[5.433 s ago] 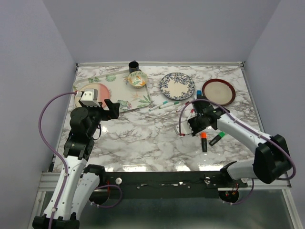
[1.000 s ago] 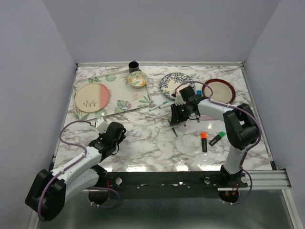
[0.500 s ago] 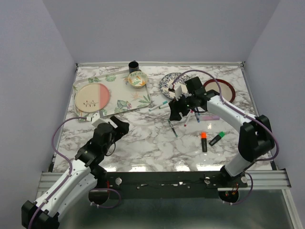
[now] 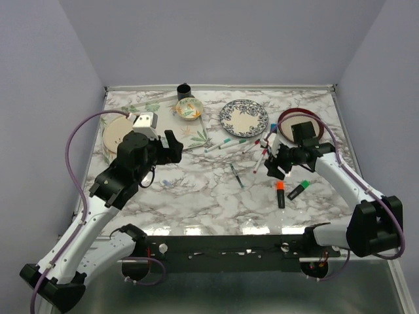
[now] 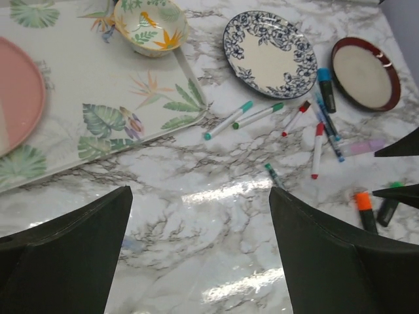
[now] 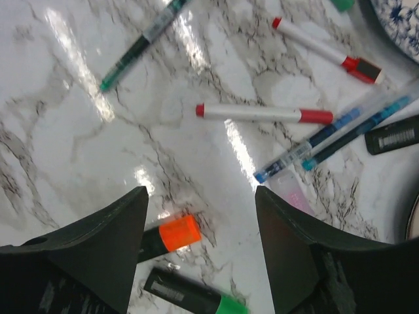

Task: Open the pen caps

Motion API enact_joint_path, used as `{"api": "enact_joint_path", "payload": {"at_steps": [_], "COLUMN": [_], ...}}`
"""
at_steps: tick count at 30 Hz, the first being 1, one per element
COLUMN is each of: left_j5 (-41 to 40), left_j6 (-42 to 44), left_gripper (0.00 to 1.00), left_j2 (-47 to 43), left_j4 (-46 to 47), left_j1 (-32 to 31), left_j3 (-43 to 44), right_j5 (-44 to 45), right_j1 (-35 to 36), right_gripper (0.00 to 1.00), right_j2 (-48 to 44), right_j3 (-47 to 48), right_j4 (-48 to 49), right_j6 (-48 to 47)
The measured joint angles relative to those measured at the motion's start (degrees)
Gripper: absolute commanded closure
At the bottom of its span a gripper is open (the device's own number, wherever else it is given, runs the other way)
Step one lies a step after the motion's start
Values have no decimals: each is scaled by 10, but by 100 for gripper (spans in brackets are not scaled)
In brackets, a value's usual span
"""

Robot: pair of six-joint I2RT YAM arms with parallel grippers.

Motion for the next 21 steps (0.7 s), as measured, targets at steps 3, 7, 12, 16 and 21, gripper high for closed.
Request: {"api": "enact_joint_path", "payload": {"at_steps": [3, 7, 12, 16, 21], "left_j5": [-7, -18, -16, -14, -13], "left_j6": [58, 110, 136, 144, 148], "left_gripper": [1, 1, 1, 1, 1], "left_j2": [6, -5, -6, -26, -48], "left_j4": [-16, -3, -13, -3, 6], "left_j1": [0, 2, 12, 14, 15], "left_j3": [-2, -68, -105, -105, -105], "right_j5": [12, 46, 93, 128, 152], "right_j1": [-23, -24, -26, -26, -34], "right_gripper": [25, 24, 25, 26, 30], "right_j2": [-19, 9, 79, 116, 157], "right_j3": [-51, -67, -43, -11, 47], "right_j4": [0, 1, -2, -4, -23], "right_j6": [-81, -176, -257, -295, -326]}}
